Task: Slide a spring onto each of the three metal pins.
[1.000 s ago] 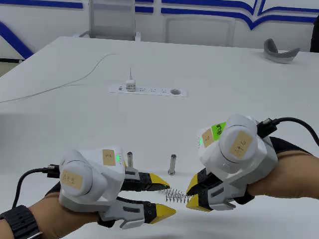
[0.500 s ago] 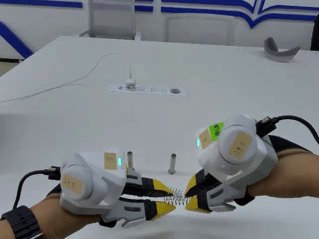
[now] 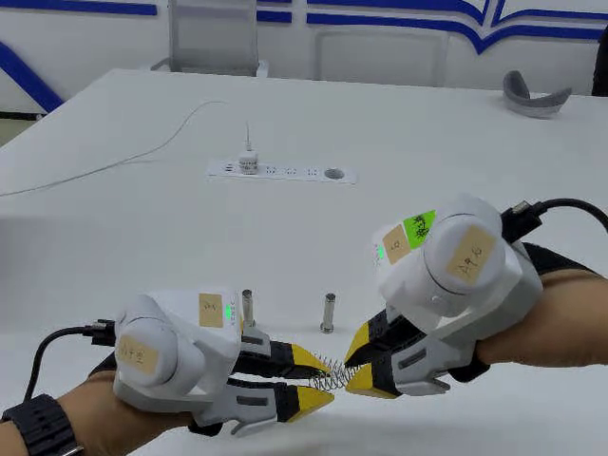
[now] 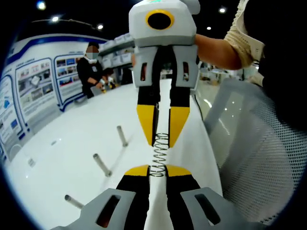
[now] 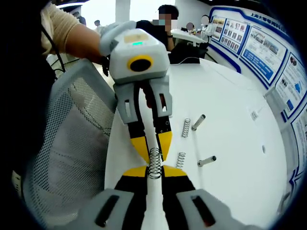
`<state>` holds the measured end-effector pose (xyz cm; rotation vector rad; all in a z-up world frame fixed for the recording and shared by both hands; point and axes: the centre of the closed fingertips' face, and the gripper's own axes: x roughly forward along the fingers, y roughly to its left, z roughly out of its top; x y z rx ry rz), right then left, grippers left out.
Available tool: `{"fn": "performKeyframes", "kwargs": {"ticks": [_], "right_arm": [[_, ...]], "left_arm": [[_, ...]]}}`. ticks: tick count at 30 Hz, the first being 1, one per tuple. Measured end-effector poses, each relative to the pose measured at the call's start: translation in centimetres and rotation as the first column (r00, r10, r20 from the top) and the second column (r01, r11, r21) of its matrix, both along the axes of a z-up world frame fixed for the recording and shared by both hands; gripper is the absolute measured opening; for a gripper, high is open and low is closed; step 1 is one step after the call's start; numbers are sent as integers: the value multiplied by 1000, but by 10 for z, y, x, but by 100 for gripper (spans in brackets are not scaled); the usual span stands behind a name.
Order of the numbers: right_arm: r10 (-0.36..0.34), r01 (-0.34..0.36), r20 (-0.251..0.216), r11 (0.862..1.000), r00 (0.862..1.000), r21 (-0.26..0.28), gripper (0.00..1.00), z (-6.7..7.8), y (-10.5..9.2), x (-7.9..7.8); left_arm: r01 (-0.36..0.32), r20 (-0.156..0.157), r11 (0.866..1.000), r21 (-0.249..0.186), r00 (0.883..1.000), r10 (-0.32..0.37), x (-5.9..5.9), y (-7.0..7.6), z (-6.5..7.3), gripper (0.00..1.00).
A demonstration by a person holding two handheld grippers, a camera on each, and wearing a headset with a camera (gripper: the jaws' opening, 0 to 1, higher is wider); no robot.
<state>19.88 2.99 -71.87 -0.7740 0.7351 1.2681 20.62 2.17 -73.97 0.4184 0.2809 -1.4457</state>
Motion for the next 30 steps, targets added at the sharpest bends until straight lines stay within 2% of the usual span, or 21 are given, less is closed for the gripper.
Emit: {"fn": "performKeyframes", "kwargs": {"ticks": [16, 25, 30], "right_arm": [[27, -28, 38, 999, 999, 35, 12, 17, 19, -1], [30, -31, 27, 999, 999, 36, 14, 16, 21, -2], [27, -27, 21, 999, 999, 19, 16, 11, 18, -2]], "left_arm": [[7, 3, 1000, -9, 1000, -7, -3, -2, 3, 11], [6, 0, 1000, -14, 1000, -6, -3, -1, 2, 11], [6, -2, 1000, -22, 1000, -6, -3, -2, 4, 11]]}}
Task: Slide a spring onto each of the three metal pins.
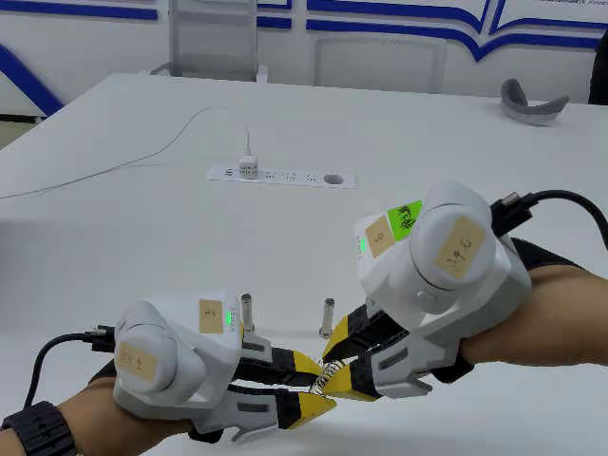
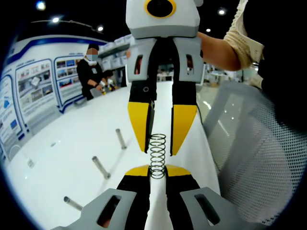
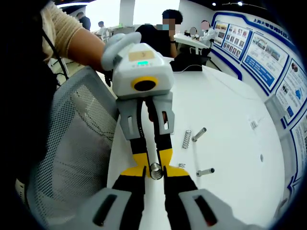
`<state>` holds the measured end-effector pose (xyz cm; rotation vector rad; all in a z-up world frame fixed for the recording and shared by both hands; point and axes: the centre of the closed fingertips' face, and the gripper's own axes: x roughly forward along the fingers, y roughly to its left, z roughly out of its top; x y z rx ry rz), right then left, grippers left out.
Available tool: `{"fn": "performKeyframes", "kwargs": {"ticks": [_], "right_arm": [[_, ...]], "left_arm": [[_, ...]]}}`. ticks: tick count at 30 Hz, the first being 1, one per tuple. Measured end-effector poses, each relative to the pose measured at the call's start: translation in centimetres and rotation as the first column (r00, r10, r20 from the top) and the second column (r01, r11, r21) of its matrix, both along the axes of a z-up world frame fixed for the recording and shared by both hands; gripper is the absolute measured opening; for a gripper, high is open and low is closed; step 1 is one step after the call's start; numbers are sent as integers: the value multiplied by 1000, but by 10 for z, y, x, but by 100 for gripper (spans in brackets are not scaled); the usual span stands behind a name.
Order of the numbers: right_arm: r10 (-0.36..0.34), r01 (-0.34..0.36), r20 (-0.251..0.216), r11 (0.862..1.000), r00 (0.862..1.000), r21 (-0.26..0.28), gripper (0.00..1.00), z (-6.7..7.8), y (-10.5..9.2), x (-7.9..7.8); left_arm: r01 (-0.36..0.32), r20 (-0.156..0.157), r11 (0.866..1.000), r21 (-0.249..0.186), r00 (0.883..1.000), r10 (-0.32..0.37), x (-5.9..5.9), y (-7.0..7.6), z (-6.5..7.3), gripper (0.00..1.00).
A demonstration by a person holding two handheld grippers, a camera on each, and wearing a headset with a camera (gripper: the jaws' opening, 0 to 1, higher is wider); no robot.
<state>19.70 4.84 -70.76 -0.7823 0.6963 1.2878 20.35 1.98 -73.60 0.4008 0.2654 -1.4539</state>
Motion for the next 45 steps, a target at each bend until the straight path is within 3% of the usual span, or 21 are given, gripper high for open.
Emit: {"fn": "performKeyframes", "kwargs": {"ticks": [18, 27, 45], "right_arm": [[-13, 13, -23, 1000, 1000, -9, 13, -8, -2, 2], [-24, 24, -21, 1000, 999, -12, 12, -7, -3, 5], [-75, 74, -7, 997, 997, -21, 12, 0, -22, 18]], "left_arm": [[8, 7, 1000, -16, 1000, -8, -2, -4, 7, 11], [-12, -11, 1000, -26, 1000, 12, 2, -4, 8, 12], [-65, -56, 998, -22, 996, 64, 11, 9, 5, 33]]}}
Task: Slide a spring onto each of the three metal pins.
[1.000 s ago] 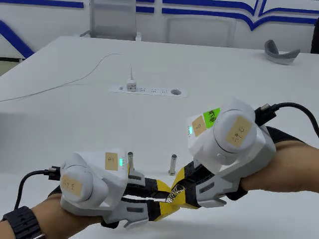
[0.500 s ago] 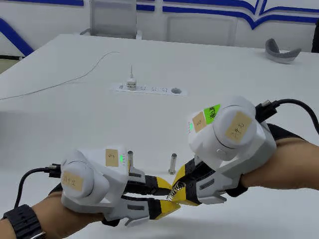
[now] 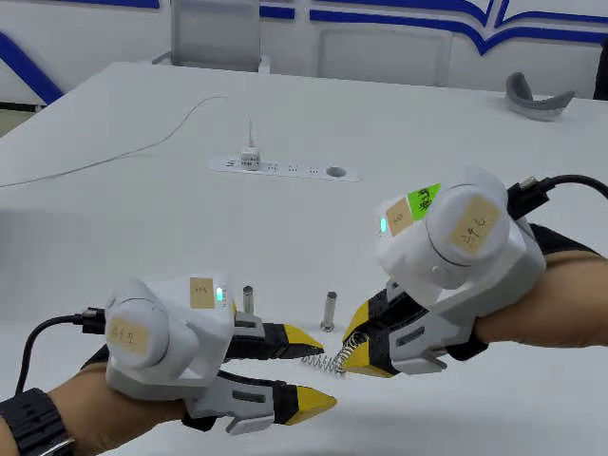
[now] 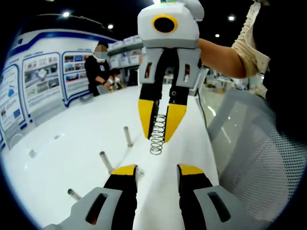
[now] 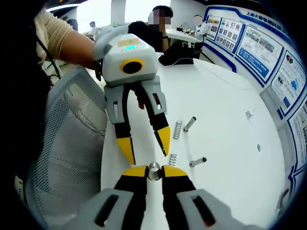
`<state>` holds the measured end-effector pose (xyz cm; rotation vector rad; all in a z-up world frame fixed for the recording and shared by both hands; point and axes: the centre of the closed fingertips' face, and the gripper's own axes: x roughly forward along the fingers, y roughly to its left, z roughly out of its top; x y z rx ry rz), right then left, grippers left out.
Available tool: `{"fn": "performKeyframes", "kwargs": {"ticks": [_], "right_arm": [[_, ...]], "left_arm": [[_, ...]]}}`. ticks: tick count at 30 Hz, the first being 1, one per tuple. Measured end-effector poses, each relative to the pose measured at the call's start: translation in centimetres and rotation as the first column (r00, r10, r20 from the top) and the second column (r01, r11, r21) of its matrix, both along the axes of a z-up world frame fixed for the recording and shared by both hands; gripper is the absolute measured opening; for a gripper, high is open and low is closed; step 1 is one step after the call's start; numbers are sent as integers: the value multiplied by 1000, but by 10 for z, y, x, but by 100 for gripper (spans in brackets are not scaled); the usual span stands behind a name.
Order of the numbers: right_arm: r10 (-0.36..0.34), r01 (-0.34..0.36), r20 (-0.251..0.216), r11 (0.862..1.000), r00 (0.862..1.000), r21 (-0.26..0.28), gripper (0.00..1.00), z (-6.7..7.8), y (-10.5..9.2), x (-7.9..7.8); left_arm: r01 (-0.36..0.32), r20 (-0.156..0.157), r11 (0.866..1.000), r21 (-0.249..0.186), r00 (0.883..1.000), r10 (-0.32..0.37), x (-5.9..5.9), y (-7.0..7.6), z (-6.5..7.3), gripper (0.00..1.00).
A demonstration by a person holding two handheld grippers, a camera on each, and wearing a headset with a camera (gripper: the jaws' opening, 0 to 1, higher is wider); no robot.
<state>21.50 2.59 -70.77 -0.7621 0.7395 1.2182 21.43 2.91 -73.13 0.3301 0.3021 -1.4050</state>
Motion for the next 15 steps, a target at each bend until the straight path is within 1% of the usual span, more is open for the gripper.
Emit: {"fn": "performKeyframes", "kwargs": {"ticks": [9, 15], "right_arm": [[-34, 34, 6, 999, 999, -7, 12, 4, -12, 8], [-54, 54, 12, 998, 998, -10, 13, 7, -20, 12]], "left_arm": [[-51, -17, 999, -8, 999, 51, 6, 13, -2, 40], [-95, -26, 995, -13, 995, 94, 11, 23, -3, 45]]}}
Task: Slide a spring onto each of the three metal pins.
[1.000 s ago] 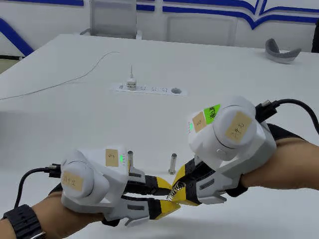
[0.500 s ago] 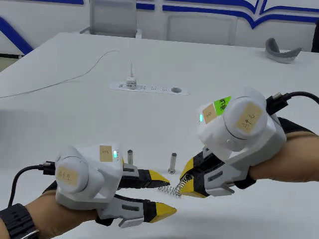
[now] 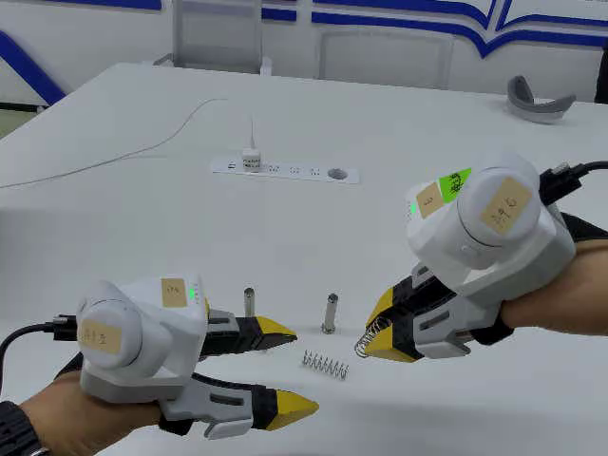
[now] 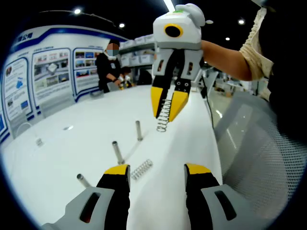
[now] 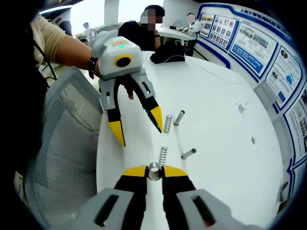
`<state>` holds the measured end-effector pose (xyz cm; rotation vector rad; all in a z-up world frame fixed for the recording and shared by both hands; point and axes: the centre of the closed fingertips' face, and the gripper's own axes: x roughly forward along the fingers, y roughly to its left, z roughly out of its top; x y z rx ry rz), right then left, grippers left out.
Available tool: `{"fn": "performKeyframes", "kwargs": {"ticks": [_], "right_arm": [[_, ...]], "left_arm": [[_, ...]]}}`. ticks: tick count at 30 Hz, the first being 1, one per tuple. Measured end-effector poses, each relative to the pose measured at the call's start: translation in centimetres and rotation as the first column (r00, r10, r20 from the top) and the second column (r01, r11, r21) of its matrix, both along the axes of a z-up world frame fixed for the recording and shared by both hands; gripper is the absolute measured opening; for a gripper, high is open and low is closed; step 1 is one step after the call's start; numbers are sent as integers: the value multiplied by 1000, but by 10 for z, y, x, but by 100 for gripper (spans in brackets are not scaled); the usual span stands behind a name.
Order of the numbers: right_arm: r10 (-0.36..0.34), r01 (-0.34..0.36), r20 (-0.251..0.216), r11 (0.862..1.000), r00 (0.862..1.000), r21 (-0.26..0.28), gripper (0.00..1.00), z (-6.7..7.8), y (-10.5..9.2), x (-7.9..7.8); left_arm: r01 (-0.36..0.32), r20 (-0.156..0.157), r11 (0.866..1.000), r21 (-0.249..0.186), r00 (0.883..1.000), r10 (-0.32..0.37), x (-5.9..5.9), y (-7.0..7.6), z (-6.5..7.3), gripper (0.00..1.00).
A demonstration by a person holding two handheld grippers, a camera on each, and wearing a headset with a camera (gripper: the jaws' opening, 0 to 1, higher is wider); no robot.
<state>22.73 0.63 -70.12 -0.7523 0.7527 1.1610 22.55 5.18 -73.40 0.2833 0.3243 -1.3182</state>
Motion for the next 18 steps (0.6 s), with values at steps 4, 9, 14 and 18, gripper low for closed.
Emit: {"fn": "performKeyframes", "kwargs": {"ticks": [4, 9, 14, 18], "right_arm": [[-13, 13, -1, 1000, 1000, -1, 13, 1, -4, 2], [-31, 31, 3, 1000, 1000, 0, 13, 3, -9, 7], [-47, 47, 6, 999, 999, 0, 13, 6, -15, 11], [-58, 58, 7, 998, 998, -4, 13, 6, -19, 14]], "left_arm": [[-30, -3, 1000, -5, 1000, 30, 4, 7, -1, 48], [-65, -9, 998, -5, 998, 65, 8, 15, -3, 51], [-93, -15, 996, -6, 996, 93, 10, 22, -6, 54], [-116, -19, 993, -11, 993, 115, 13, 28, -7, 55]]}}
